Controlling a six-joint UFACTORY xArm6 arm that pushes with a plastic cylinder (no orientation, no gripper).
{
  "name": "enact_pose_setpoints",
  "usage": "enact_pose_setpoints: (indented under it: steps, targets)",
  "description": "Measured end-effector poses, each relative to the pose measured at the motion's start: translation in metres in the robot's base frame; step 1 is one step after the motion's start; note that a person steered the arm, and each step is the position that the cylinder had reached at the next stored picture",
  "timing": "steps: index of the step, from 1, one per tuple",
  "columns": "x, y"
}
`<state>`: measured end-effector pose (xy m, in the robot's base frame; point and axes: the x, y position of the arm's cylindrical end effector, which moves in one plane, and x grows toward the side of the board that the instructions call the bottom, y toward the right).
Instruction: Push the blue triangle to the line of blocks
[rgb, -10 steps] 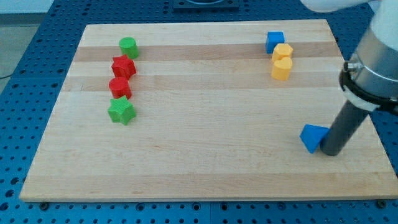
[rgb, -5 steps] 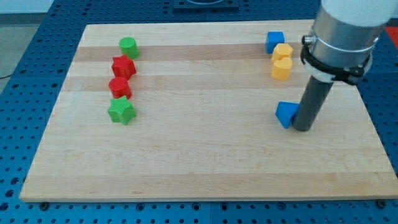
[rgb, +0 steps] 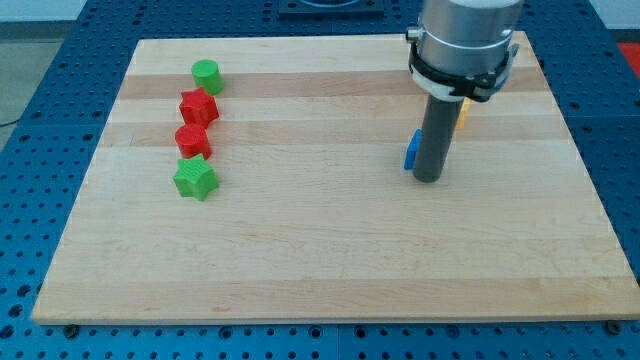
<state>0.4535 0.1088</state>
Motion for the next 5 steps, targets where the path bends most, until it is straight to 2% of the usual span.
enact_pose_setpoints:
  steps: [1, 3, 5]
  targets:
    - [-0.010, -0.006]
    - [-0.018, -0.066]
    - [-0.036, -0.033]
